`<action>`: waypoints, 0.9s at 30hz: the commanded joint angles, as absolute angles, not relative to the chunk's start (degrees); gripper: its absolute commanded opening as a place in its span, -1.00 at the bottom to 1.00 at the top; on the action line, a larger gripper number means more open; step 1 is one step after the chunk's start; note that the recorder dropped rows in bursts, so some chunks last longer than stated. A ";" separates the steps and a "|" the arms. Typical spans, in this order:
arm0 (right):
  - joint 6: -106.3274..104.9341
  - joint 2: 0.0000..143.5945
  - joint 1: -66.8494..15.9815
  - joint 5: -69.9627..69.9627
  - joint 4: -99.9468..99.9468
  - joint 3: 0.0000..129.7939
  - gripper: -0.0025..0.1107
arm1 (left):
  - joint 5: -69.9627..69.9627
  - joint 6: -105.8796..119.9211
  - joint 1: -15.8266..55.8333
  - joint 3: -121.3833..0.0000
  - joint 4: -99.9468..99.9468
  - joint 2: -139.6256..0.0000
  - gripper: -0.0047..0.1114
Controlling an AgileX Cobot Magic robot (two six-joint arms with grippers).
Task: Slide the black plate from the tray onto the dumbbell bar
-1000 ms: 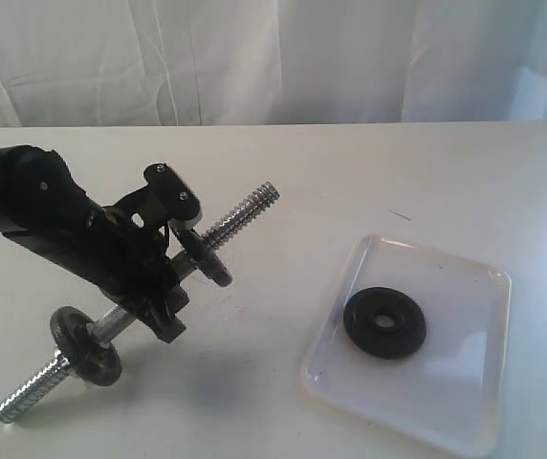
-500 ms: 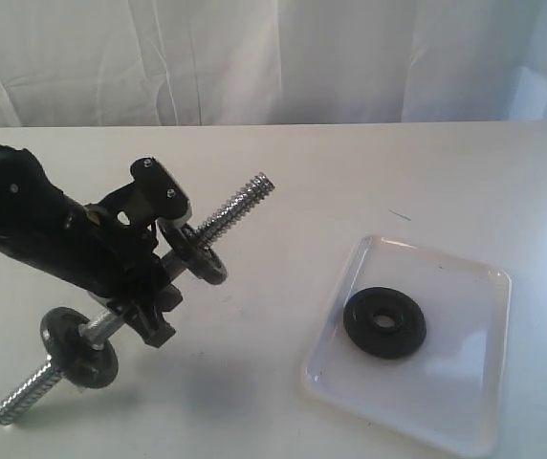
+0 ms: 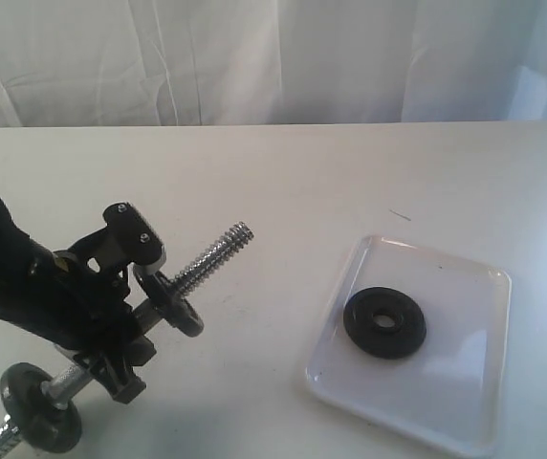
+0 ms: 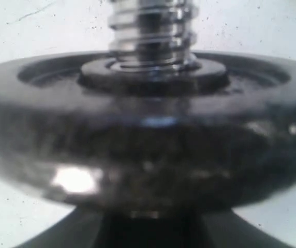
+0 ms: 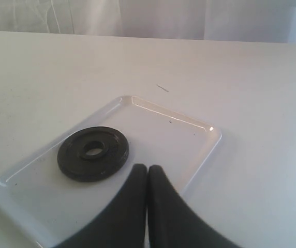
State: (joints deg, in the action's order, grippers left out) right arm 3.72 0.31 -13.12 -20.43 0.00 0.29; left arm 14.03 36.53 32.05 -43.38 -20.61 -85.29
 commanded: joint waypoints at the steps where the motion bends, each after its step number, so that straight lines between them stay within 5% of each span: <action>1: 3.69 0.00 -12.98 -19.61 0.00 0.00 -0.96 | 9.12 35.77 32.09 -45.19 -24.39 -81.04 -0.92; 20: 3.69 0.00 -12.98 -19.47 0.00 0.00 -0.96 | 9.61 35.77 32.09 -45.19 -24.51 -80.49 -0.92; 27: 18.46 0.00 -13.08 1.96 12.11 0.00 -0.96 | 9.50 35.91 32.09 -45.19 -24.51 -80.49 -0.92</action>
State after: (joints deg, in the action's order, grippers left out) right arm 10.10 0.31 -13.12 -9.70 5.74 0.11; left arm 13.58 36.41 32.05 -43.38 -21.19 -83.44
